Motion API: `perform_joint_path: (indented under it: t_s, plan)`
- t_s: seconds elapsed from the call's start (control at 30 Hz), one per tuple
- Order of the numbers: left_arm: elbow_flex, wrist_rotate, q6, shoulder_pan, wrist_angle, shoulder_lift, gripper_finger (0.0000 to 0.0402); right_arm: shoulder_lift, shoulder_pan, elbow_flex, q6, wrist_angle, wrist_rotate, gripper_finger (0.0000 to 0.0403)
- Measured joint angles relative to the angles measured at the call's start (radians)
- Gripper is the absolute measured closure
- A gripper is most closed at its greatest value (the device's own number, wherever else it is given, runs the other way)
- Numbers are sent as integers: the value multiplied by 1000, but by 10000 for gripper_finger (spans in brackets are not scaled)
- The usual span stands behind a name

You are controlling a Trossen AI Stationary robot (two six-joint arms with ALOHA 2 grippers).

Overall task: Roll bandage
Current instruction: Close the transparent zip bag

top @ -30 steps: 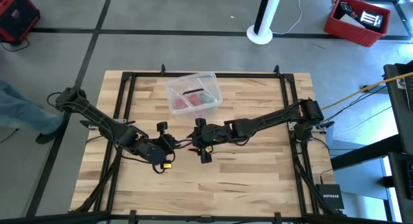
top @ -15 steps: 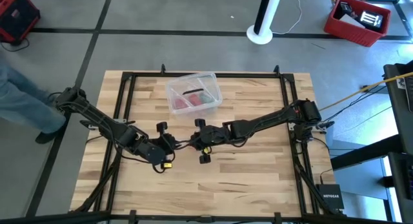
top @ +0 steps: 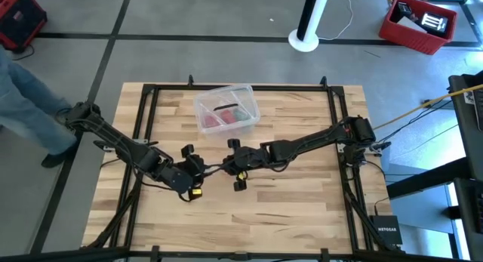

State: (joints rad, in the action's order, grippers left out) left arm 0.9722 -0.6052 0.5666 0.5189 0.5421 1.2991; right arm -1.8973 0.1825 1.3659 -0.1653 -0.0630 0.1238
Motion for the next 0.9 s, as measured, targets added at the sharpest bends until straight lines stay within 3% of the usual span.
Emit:
perform_joint_path:
  t_s: [0.1, 0.33, 0.47, 0.7, 0.9]
  plan:
    - [0, -16, -3, 22, 30, -12, 286, 0, 0, 0, 0, 0, 0, 398]
    - [0, -169, 30, 115, 83, -69, 279, 0, 0, 0, 0, 0, 0, 398]
    - [-70, -193, 91, 141, 78, -115, 279, 1, 0, 0, 0, 2, 0, 397]
    - [-315, -182, 65, 140, -242, -225, 279, 1, 0, 0, 0, 6, 0, 398]
    - [-371, -180, -86, 105, -430, -215, 279, 2, 0, 0, 0, 10, -1, 400]
